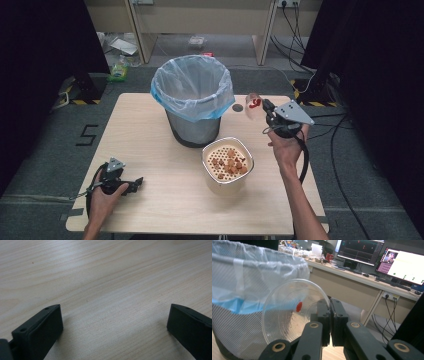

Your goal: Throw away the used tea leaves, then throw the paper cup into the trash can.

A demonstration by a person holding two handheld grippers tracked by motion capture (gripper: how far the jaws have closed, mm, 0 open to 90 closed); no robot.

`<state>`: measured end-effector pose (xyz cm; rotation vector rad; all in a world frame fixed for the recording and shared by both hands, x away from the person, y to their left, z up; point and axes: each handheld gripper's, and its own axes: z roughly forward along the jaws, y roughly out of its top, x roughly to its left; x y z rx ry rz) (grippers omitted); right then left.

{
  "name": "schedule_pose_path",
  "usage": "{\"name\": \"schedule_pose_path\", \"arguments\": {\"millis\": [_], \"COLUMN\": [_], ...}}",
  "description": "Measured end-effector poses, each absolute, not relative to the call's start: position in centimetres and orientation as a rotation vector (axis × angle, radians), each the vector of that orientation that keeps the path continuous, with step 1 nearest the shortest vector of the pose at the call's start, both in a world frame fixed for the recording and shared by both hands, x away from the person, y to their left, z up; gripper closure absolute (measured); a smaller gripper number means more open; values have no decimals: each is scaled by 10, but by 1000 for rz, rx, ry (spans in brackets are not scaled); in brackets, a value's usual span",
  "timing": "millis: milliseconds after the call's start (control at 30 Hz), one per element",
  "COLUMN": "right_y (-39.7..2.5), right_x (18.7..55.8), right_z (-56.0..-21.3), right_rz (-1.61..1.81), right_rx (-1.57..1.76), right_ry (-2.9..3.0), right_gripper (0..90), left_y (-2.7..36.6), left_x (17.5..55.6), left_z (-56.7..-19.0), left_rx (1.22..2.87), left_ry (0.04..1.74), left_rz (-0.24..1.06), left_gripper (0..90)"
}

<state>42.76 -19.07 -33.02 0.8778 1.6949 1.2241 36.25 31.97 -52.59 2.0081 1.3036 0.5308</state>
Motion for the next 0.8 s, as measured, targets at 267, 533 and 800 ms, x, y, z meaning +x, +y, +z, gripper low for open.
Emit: {"name": "schedule_pose_path", "arguments": {"millis": [267,533,800], "right_y": [-190,-184,-176], "right_x": [437,449,461], "right_z": [-307,-285,-266], "right_rz": [1229,1248,1240], "right_rx": [880,881,857], "right_ry": [1685,1672,1676], "right_gripper": [875,874,874], "left_y": [320,320,320], "left_x": [363,362,363], "left_z": [-526,-526,-526], "left_rx": [2007,2008,2007], "left_ry": [1303,1304,1303], "left_rz": [531,531,531], "left_gripper": [0,0,0]}}
